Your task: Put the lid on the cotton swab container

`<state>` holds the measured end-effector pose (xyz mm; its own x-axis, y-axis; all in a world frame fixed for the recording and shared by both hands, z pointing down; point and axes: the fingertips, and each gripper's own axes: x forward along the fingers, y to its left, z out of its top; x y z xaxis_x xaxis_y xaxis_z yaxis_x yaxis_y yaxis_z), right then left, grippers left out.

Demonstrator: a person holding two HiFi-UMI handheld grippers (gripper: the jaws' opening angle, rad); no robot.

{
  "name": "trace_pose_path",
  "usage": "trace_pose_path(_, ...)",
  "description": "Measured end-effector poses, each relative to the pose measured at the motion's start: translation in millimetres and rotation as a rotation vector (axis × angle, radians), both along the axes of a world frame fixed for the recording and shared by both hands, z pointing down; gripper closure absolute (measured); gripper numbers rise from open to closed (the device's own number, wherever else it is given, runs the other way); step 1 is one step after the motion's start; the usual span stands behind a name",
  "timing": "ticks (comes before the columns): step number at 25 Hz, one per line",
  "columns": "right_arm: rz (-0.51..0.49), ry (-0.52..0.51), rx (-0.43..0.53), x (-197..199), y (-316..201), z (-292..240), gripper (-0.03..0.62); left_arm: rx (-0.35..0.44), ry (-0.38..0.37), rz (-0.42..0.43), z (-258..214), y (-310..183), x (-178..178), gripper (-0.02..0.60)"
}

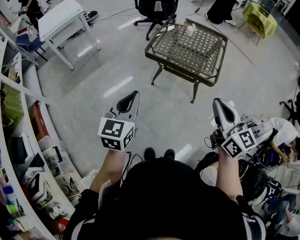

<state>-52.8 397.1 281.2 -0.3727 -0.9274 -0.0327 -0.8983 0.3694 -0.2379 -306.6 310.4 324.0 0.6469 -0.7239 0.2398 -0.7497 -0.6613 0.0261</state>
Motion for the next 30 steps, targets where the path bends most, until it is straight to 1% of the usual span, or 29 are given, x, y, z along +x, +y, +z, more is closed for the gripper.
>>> trace_pose_path(5,-0.001,-0.002,-0.005,5,6,4,0.586,-0.003,0.006,0.006,1,5,8,0.575)
trace_pose_path(11,0.012,-0.021,0.003,23,11,2,0.586,0.001,-0.007,0.029,0,9,28,0.575)
trace_pose_path(16,0.044,-0.012,0.037,53,24,-1,0.586,0.013,-0.035,0.046,-3,14,58,0.575)
trace_pose_path(19,0.039,-0.025,0.048,71,32,-1,0.586,0.032,-0.065,0.052,-2,20,77,0.575)
trace_pose_path(21,0.04,-0.034,0.052,80,37,1,0.585,0.034,-0.07,0.056,0,24,87,0.575)
trace_pose_path(26,0.035,-0.074,0.025,94,35,13,0.585,0.018,-0.06,0.059,8,23,105,0.575)
trace_pose_path(30,0.038,-0.082,0.003,105,25,19,0.585,0.004,-0.054,0.062,14,10,115,0.575)
